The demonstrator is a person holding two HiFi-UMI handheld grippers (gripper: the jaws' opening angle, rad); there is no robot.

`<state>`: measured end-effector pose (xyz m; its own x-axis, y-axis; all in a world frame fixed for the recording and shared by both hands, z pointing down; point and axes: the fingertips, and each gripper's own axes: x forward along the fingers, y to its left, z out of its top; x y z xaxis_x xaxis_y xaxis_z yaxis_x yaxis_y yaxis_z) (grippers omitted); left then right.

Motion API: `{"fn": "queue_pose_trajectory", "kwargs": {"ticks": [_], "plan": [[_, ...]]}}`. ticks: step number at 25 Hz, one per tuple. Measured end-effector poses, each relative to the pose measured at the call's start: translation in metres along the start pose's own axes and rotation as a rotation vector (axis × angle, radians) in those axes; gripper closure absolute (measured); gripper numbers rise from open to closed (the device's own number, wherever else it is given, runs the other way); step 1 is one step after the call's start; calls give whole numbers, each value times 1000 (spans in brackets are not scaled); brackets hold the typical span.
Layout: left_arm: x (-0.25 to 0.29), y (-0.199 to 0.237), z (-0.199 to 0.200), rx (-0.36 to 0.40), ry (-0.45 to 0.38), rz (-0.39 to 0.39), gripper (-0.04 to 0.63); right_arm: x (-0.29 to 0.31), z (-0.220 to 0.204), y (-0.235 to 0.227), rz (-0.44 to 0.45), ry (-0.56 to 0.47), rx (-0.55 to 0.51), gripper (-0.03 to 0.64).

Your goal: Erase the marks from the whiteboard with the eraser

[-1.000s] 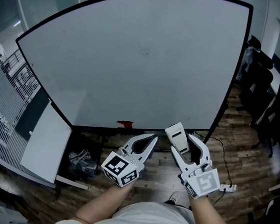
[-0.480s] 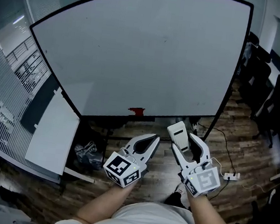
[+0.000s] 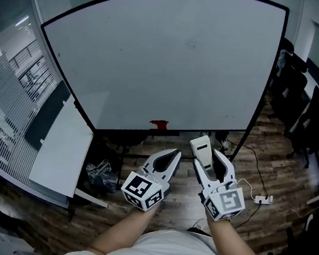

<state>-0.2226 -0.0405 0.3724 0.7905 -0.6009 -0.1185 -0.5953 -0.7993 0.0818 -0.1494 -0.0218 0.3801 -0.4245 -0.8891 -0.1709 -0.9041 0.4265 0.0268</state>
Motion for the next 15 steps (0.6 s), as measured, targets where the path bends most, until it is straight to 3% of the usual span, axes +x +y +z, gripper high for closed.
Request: {"fn": "queue_pose_trajectory", "kwargs": {"ticks": [15], "plan": [[2, 18, 0, -1, -11, 19, 588, 24, -5, 9, -28, 1, -17, 383]]}}
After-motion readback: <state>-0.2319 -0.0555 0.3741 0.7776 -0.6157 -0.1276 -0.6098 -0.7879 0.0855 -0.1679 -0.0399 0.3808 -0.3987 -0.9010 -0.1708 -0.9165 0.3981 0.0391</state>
